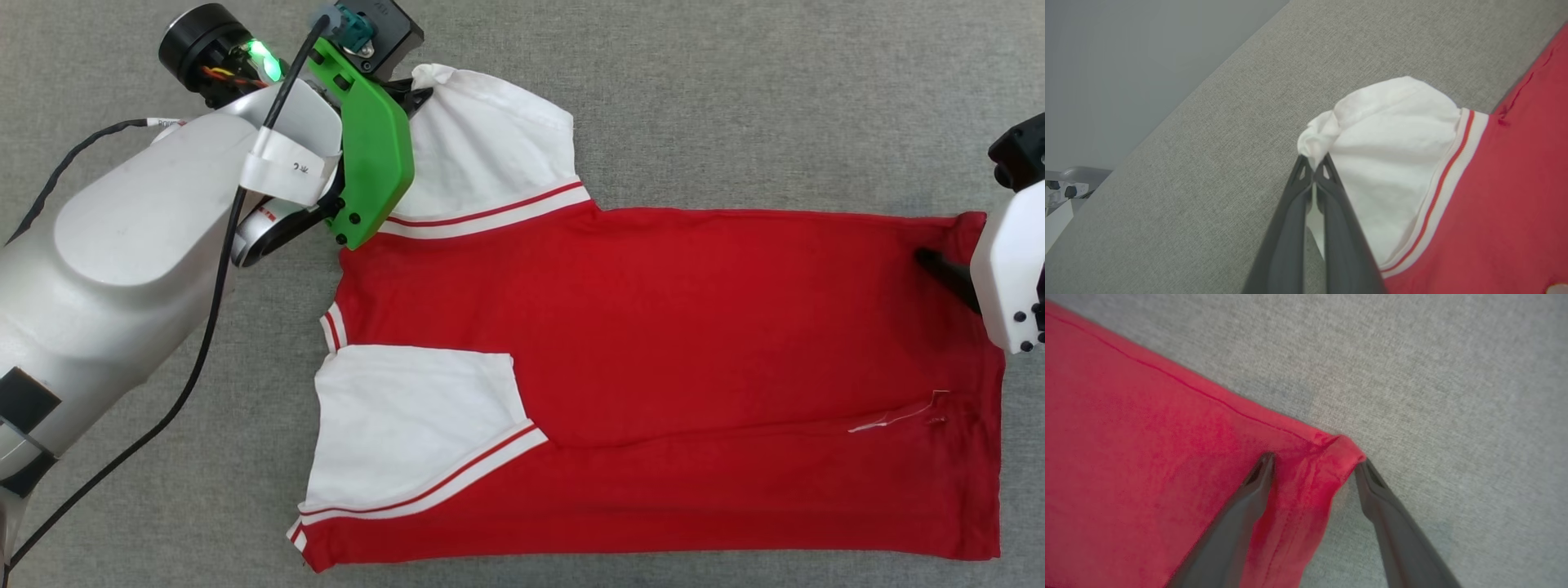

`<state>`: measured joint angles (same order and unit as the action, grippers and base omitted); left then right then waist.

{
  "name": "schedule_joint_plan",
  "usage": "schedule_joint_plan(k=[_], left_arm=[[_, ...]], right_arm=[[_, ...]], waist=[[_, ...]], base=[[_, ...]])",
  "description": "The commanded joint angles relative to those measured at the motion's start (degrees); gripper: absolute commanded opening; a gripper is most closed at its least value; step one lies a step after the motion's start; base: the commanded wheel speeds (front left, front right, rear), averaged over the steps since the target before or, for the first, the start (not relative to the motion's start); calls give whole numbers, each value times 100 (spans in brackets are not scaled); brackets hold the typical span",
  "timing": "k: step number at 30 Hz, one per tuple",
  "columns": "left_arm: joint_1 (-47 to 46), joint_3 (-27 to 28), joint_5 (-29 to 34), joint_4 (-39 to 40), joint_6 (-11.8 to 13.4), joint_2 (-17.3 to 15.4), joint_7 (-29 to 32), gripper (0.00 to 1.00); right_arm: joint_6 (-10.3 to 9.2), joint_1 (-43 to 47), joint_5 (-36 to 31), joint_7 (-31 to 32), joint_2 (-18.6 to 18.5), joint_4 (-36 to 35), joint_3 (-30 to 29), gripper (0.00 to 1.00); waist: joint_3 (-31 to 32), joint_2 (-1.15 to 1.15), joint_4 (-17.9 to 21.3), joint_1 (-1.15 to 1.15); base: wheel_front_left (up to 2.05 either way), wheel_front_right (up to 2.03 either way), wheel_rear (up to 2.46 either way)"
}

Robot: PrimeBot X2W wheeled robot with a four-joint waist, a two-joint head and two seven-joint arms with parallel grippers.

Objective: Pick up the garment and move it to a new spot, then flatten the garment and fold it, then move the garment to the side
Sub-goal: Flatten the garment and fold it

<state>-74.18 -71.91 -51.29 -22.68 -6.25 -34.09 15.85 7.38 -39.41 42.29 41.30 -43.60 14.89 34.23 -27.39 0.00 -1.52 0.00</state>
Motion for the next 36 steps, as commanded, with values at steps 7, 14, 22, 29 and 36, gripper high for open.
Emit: schedule_joint_plan(k=[7,14,22,29,36], left_arm=[[43,29,49,-77,66,-85,-161,0],[536,45,-108,-120,166,-200,-455,0],[1251,9,-232,193,376,-435,-688,0],[1890,-15,-371,756,670,-754,-804,0],[2969,-73,-491,1696,1185,-1250,-863,0]], right_arm=[[11,157,429,-529,245,553,705,0],[11,73,454,-1755,206,749,656,0],[11,526,588,-2559,134,674,614,0],[11,1108,600,-2940,1,444,492,0],[11,2082,473,-3118,-103,1,149,0]], waist=[[121,0,23,0],[754,0,96,0],[1379,0,64,0],[1794,0,-1,0],[2218,0,-56,0]], base=[[0,0,0],[0,0,0],[0,0,0],[0,0,0],[0,0,0]])
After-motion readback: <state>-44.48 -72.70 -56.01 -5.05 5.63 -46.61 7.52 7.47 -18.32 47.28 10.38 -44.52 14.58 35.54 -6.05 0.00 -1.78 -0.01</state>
